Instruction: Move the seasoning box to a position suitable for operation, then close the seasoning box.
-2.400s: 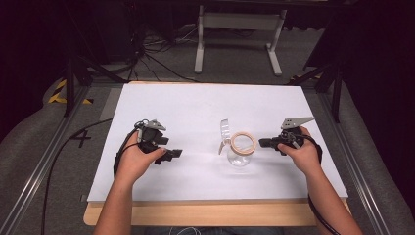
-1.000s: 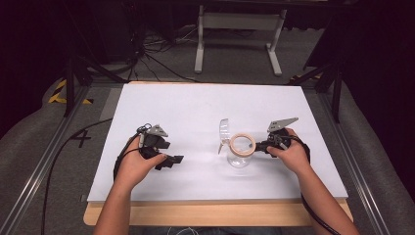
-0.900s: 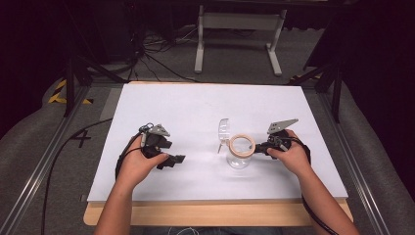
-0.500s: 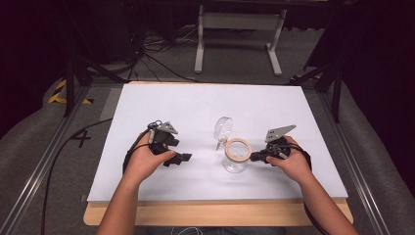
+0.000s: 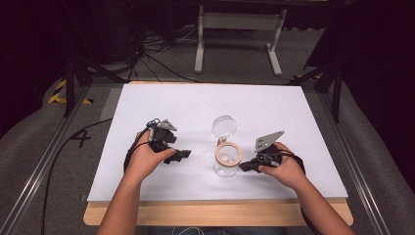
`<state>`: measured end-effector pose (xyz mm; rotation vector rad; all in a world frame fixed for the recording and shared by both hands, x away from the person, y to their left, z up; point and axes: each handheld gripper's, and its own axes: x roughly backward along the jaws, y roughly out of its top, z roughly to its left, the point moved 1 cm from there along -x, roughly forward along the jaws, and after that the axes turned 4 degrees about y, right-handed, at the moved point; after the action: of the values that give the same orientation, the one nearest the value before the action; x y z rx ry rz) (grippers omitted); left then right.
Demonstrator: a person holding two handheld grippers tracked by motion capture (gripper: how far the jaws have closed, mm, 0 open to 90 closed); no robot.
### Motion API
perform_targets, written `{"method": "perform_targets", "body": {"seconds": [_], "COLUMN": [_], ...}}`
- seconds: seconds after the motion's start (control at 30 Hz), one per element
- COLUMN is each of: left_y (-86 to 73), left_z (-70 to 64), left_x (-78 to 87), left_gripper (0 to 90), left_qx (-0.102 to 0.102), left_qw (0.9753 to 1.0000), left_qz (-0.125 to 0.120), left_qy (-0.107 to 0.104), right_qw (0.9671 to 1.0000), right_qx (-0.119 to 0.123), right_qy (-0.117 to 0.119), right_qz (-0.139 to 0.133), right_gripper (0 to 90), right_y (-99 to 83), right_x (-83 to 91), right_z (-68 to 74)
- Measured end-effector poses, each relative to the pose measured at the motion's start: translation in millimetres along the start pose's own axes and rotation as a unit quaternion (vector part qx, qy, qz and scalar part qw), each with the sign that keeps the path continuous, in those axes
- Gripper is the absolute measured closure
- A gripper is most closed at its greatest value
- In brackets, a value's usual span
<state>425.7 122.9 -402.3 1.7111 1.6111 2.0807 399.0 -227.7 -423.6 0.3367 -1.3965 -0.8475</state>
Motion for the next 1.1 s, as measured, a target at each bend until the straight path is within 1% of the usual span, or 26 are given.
{"method": "perform_targets", "body": {"seconds": [0.03, 0.07, 0.1, 0.2, 0.23, 0.27, 0.3, 0.33, 0.37, 0.4, 0.47, 0.5, 0.53, 0.57, 0.6, 0.67, 0.73, 0.77, 0.8, 0.83, 0.87, 0.9, 0.93, 0.97, 1.0, 1.1], "left_y": [0.6, 0.9, 0.7, 0.7, 1.3, 1.6, 1.6, 2.6, 2.6, 2.7, 3.7, 3.7, 5.2, 5.2, 7.2, 8.6, 12.4, 14.9, 17.0, 19.5, 22.6, 25.8, 29.4, 32.0, 35.9, 47.7], "left_z": [1.1, 1.9, 2.6, 2.5, 1.5, 1.3, 1.3, 0.5, 0.5, 0.7, 1.5, 1.5, 0.9, 0.9, 0.3, -0.1, -2.3, -2.7, -3.6, -4.2, -4.2, -5.0, -4.7, -5.1, -4.6, -4.5], "left_x": [0.4, 1.0, 1.4, 2.3, 3.0, 3.3, 3.3, 4.8, 4.8, 5.9, 9.4, 9.4, 11.0, 11.0, 11.7, 12.4, 12.6, 12.4, 12.6, 12.2, 11.8, 11.4, 10.9, 10.2, 9.3, 6.7], "left_gripper": [18.8, 20.8, 24.0, 32.1, 36.4, 42.2, 44.7, 47.9, 51.1, 55.6, 65.2, 71.2, 76.8, 83.0, 88.0, 89.8, 89.8, 89.8, 89.8, 89.8, 89.8, 89.8, 89.8, 89.8, 89.8, 89.7], "left_qx": [0.012, 0.020, 0.019, 0.000, 0.002, 0.001, 0.001, -0.005, -0.005, -0.006, 0.000, 0.000, 0.009, 0.009, 0.009, 0.007, 0.011, 0.007, 0.007, 0.005, -0.002, -0.004, -0.010, -0.008, -0.013, -0.014], "left_qw": [0.9999, 0.9997, 0.9996, 0.9998, 1.0000, 1.0000, 1.0000, 0.9999, 0.9999, 0.9999, 0.9992, 0.9992, 0.9982, 0.9982, 0.9976, 0.9976, 0.9970, 0.9967, 0.9968, 0.9967, 0.9965, 0.9964, 0.9962, 0.9960, 0.9959, 0.9950], "left_qz": [-0.002, -0.003, -0.009, -0.008, -0.006, -0.005, -0.005, -0.002, -0.002, -0.001, -0.006, -0.006, -0.018, -0.018, -0.026, -0.028, -0.040, -0.048, -0.049, -0.050, -0.051, -0.056, -0.059, -0.062, -0.062, -0.074], "left_qy": [0.011, 0.017, 0.019, 0.017, 0.006, 0.000, 0.000, -0.009, -0.009, -0.015, -0.038, -0.038, -0.057, -0.057, -0.063, -0.062, -0.066, -0.064, -0.062, -0.065, -0.066, -0.064, -0.063, -0.064, -0.065, -0.065], "right_qw": [1.0000, 1.0000, 1.0000, 0.9998, 0.9997, 0.9996, 0.9996, 0.9996, 0.9996, 0.9997, 0.9997, 0.9997, 0.9995, 0.9994, 0.9992, 0.9991, 0.9987, 0.9984, 0.9982, 0.9979, 0.9976, 0.9973, 0.9971, 0.9969, 0.9967, 0.9958], "right_qx": [0.001, 0.003, 0.005, 0.011, 0.013, 0.016, 0.016, 0.016, 0.016, 0.015, 0.014, 0.014, 0.012, 0.011, 0.010, 0.010, 0.009, 0.010, 0.010, 0.010, 0.011, 0.010, 0.010, 0.010, 0.009, 0.009], "right_qy": [0.003, 0.006, 0.008, 0.015, 0.018, 0.021, 0.021, 0.021, 0.021, 0.020, 0.014, 0.014, 0.005, 0.002, -0.001, -0.003, -0.009, -0.011, -0.013, -0.013, -0.013, -0.012, -0.013, -0.014, -0.014, -0.016], "right_qz": [0.001, 0.001, 0.002, 0.003, 0.003, 0.003, 0.003, 0.003, 0.003, -0.003, -0.011, -0.011, -0.028, -0.034, -0.038, -0.040, -0.049, -0.054, -0.058, -0.063, -0.067, -0.071, -0.074, -0.077, -0.079, -0.089], "right_gripper": [90.0, 90.0, 90.0, 90.0, 90.0, 90.0, 90.0, 90.0, 90.0, 90.0, 90.0, 90.0, 90.0, 90.0, 90.0, 90.0, 90.0, 90.0, 90.0, 90.0, 90.0, 90.0, 90.0, 90.0, 90.0, 90.0], "right_y": [1.2, 2.3, 3.1, 6.5, 7.4, 8.5, 8.5, 9.0, 9.0, 9.1, 9.2, 9.2, 9.8, 10.0, 10.2, 10.3, 11.0, 11.8, 13.0, 14.3, 15.7, 17.1, 18.3, 19.7, 20.7, 25.2], "right_x": [-1.6, -3.2, -4.3, -8.7, -10.2, -11.8, -11.8, -11.6, -11.6, -7.5, -1.4, -1.4, 7.7, 11.1, 14.1, 16.1, 20.6, 22.7, 24.6, 25.7, 26.8, 27.5, 28.1, 28.4, 28.6, 29.3], "right_z": [1.9, 3.4, 4.3, 9.1, 10.2, 11.6, 11.6, 12.4, 12.4, 12.0, 10.8, 10.8, 9.8, 9.9, 10.2, 10.5, 12.1, 13.2, 14.7, 15.8, 17.0, 18.0, 19.1, 20.0, 20.9, 23.1]}}
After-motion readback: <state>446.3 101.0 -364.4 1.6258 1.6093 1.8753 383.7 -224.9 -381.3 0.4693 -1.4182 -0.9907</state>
